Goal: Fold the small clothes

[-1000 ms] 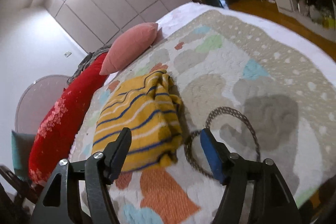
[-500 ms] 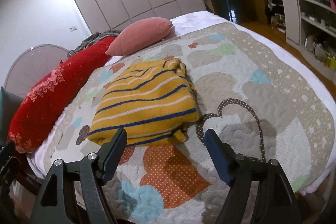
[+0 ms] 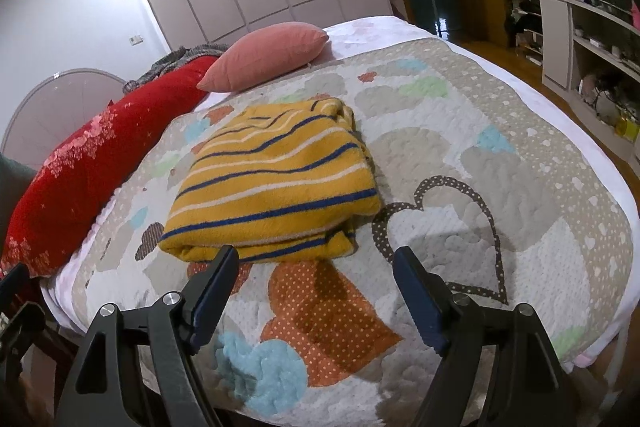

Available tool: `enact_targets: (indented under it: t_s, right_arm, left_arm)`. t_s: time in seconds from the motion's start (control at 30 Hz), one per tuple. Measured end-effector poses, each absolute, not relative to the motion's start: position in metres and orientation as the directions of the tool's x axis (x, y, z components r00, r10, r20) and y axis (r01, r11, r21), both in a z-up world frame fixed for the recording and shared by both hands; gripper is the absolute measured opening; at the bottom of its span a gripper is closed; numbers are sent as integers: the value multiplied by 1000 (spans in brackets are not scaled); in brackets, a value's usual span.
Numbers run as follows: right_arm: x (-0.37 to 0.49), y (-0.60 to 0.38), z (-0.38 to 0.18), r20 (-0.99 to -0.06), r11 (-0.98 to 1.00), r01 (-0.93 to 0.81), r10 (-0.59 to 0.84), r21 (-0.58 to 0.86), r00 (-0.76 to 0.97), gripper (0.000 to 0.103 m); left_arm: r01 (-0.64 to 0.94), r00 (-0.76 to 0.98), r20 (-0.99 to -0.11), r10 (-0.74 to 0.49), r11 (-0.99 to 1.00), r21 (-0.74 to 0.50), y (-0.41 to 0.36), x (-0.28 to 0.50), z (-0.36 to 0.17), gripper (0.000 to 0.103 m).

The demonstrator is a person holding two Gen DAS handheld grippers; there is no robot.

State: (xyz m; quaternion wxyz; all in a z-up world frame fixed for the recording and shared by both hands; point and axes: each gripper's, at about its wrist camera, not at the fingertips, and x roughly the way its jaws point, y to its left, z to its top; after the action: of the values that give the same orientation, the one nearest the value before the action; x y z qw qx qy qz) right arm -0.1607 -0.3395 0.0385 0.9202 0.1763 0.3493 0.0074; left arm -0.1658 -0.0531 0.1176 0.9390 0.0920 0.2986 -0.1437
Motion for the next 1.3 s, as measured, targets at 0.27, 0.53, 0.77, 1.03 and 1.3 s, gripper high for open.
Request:
enact_targets:
  t_s: [0.27,0.53,0.77,1.03,1.3]
  right_arm:
    - [-159,-330,34,-662,945,105,136,311,737,85]
    - [-158,-319,32,-673,954,82,140,288,727,86]
    - [-160,-316,29,-677,957,77,139,279,723,86]
    - [-161,-311,27,-683,962,64,141,266,717,87]
    - [-162,-281,26,-693,983,-2,129,181,710,87]
  left_arm:
    - [298,752,-627,-203,953,49,-39,-159,107,103]
    - [259,730,-662,-169,965,39,-32,-151,100,103]
    - [242,721,-681,-128,967,74,-35,-147,93,103]
    - [211,698,-713,-70,971,111,-32,-142,80,103]
    - [179,671,-741,-27,976,127,-26,-140,70,103]
